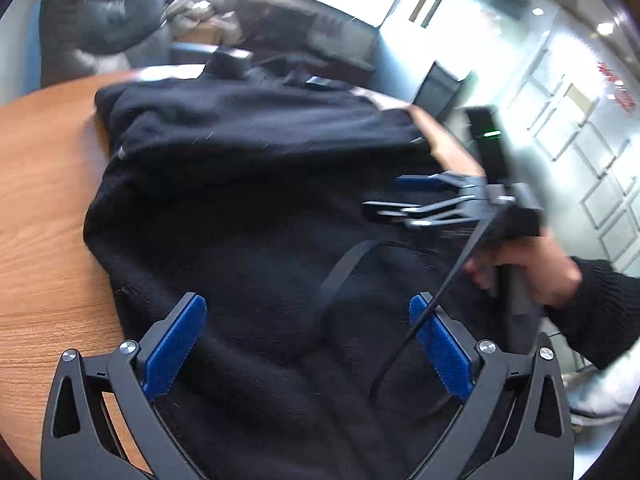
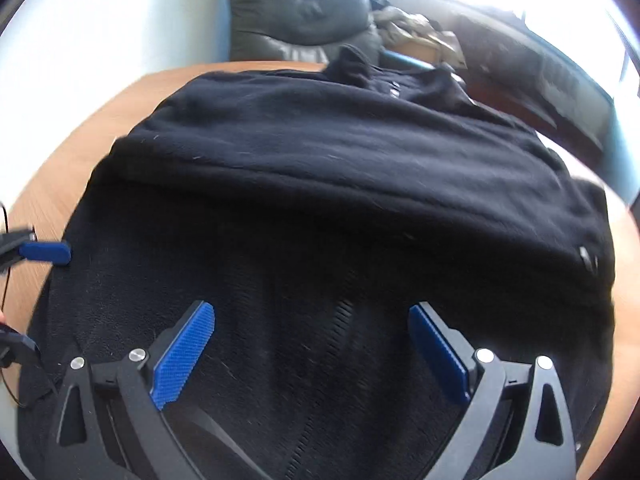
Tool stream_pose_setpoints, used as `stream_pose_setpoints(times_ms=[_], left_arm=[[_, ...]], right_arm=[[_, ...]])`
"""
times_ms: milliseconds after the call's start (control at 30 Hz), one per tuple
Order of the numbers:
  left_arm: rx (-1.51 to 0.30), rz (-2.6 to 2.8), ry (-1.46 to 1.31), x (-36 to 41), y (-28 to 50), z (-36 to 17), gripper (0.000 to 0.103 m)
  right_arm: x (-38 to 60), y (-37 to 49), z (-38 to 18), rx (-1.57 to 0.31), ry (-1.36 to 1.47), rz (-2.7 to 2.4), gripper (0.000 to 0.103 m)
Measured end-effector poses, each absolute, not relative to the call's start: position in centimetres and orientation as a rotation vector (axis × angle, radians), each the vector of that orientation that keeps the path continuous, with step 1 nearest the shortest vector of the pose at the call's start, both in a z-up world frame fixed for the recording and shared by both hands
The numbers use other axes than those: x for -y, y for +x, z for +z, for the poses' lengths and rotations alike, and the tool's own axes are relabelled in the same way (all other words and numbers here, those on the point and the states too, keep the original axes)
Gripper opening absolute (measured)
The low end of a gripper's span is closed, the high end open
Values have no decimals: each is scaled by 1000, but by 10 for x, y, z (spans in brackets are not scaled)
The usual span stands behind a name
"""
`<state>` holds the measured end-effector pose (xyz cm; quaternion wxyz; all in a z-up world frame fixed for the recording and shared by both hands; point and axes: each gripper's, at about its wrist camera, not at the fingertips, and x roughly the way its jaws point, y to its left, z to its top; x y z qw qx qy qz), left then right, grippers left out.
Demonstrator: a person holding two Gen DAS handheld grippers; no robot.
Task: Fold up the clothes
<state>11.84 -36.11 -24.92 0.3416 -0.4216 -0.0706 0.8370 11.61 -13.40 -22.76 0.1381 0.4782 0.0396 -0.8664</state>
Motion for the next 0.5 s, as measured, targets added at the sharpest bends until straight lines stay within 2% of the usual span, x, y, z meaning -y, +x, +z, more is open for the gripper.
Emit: stream_pose_setpoints(times_ms=[167, 233, 500], left_arm=[[175, 2124, -795, 362, 163, -181, 103], [189, 2172, -746, 365, 160, -169, 103], [222, 2302, -1133, 364, 95, -239, 103]], right_arm=[[118, 117, -213, -122, 1368, -2637, 100], [112, 119, -205, -110, 1326, -2667, 100], [40, 150, -182, -107, 1351, -2802, 100]])
